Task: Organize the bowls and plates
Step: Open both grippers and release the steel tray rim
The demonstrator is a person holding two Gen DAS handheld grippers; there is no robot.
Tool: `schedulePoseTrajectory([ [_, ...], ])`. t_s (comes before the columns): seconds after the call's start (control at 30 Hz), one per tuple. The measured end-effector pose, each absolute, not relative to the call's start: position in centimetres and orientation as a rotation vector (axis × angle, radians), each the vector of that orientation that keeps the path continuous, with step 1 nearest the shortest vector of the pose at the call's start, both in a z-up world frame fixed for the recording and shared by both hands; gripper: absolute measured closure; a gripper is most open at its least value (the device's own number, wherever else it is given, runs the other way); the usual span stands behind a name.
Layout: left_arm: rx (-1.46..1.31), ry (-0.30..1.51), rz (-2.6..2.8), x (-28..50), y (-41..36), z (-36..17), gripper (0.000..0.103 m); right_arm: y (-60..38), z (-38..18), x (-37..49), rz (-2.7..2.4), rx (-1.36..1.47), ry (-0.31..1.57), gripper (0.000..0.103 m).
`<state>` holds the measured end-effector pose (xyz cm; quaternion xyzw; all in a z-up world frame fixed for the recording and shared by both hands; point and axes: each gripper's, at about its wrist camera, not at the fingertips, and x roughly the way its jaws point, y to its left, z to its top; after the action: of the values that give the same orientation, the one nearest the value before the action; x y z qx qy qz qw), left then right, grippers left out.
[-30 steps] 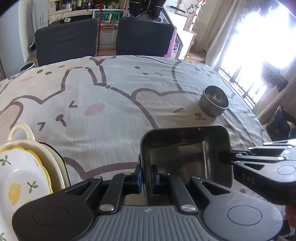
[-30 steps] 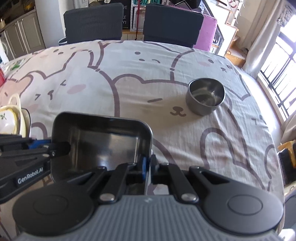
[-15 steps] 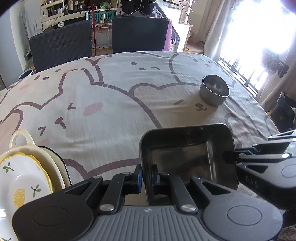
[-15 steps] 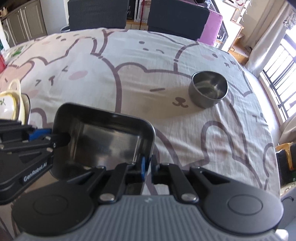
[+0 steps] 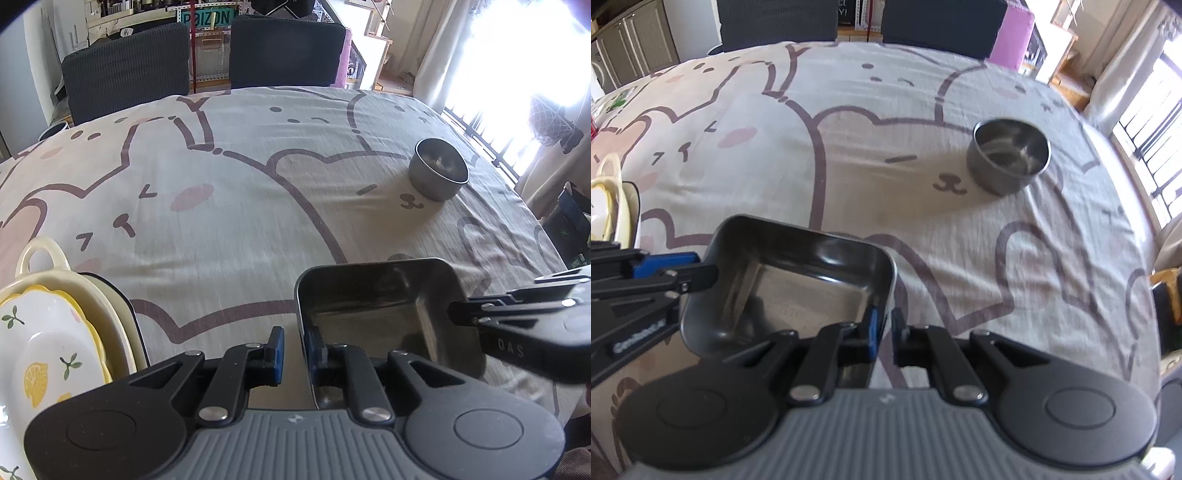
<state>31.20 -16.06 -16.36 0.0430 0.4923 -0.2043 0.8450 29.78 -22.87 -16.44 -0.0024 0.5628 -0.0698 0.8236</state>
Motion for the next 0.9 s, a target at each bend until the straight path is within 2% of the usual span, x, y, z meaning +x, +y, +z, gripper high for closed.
schedulePoseTrajectory([
  [0.2,0.084,1.052,-0.451,31.2,-15.9,-16.4,0.078,-27.1,-17.8,30.4,-0.101,0.25,1.206,0.093],
  [0.53,0.059,1.053,-0.453,31.4,-16.0,-16.6,0.076,-28.3,-18.2,31.4,-0.091,0.248,1.164,0.093],
  [0.6,0.049,1.057,-0.452,31.5,-15.9,-16.6,0.076,-28.4,-18.3,31.2,-0.082,0.238,1.156,0.088],
  [0.67,0.044,1.058,-0.451,31.5,-15.9,-16.6,0.075,-28.4,-18.2,30.7,-0.085,0.202,1.143,0.073],
  [0.73,0.039,1.057,-0.449,31.5,-15.8,-16.6,0.075,-28.5,-18.3,30.4,-0.095,0.196,1.138,0.065],
  [0.9,0.046,1.059,-0.43,31.6,-15.8,-16.6,0.07,-28.8,-18.3,29.8,-0.097,0.202,1.143,0.063],
])
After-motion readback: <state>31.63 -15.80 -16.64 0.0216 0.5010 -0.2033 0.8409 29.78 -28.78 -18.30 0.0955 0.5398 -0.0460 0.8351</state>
